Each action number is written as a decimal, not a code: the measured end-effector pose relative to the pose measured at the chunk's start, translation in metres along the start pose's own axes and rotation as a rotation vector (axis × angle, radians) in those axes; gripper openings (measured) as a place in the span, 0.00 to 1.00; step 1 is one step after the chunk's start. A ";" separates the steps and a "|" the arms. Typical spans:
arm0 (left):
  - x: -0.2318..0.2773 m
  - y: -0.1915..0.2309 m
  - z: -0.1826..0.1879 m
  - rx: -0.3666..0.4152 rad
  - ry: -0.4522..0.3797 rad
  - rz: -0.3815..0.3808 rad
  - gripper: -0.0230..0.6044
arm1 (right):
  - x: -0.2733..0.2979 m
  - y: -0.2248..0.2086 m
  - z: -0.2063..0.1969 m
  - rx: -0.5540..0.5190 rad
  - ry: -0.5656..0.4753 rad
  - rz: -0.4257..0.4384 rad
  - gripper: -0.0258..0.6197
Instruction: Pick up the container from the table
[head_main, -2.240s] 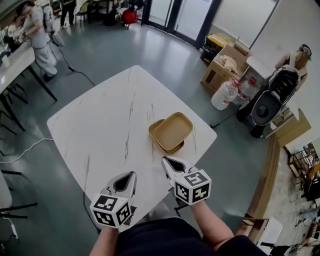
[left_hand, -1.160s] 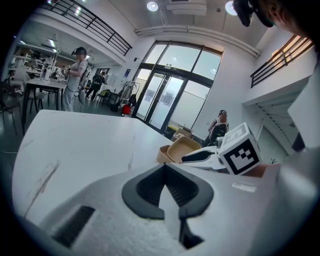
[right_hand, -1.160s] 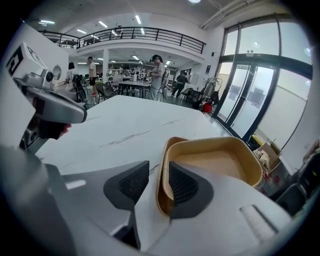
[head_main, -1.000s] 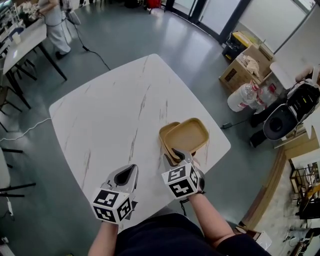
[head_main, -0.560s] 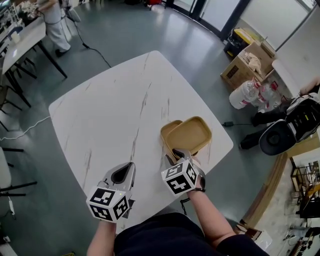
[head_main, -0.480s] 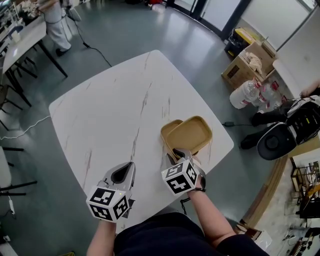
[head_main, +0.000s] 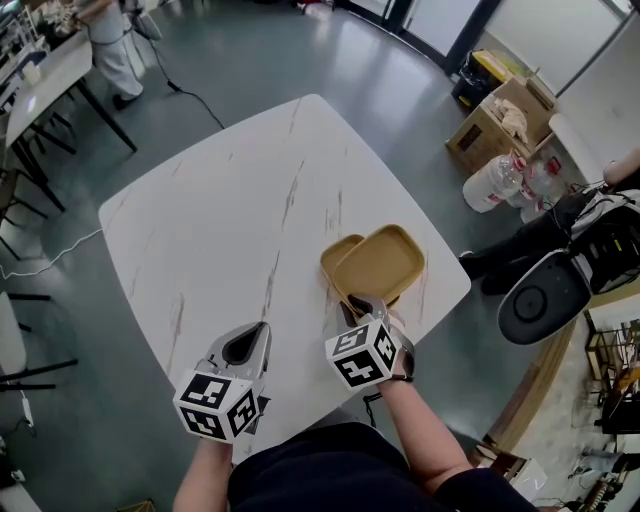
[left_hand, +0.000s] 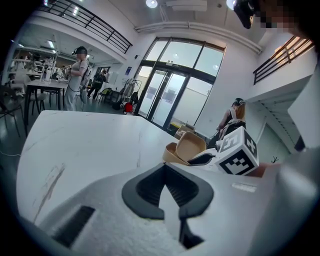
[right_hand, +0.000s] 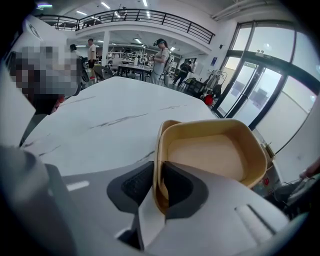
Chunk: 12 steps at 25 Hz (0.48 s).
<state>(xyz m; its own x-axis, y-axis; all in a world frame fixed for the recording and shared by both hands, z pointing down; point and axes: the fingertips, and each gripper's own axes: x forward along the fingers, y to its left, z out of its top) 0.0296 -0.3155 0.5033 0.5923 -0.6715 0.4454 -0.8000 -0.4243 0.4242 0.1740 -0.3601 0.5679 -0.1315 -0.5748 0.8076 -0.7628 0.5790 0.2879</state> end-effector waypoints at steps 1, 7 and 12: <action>0.000 0.000 -0.001 0.001 0.000 -0.001 0.04 | -0.001 0.000 0.000 -0.006 -0.006 -0.007 0.14; -0.004 -0.002 -0.001 0.021 -0.003 -0.002 0.04 | -0.009 0.005 0.004 -0.039 -0.036 -0.031 0.08; -0.014 -0.004 -0.003 0.032 -0.010 -0.001 0.04 | -0.025 0.009 0.010 -0.029 -0.090 -0.038 0.07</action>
<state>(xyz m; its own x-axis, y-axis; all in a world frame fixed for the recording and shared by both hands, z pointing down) 0.0247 -0.3025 0.4978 0.5924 -0.6767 0.4371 -0.8020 -0.4443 0.3992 0.1640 -0.3462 0.5447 -0.1597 -0.6457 0.7467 -0.7496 0.5715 0.3339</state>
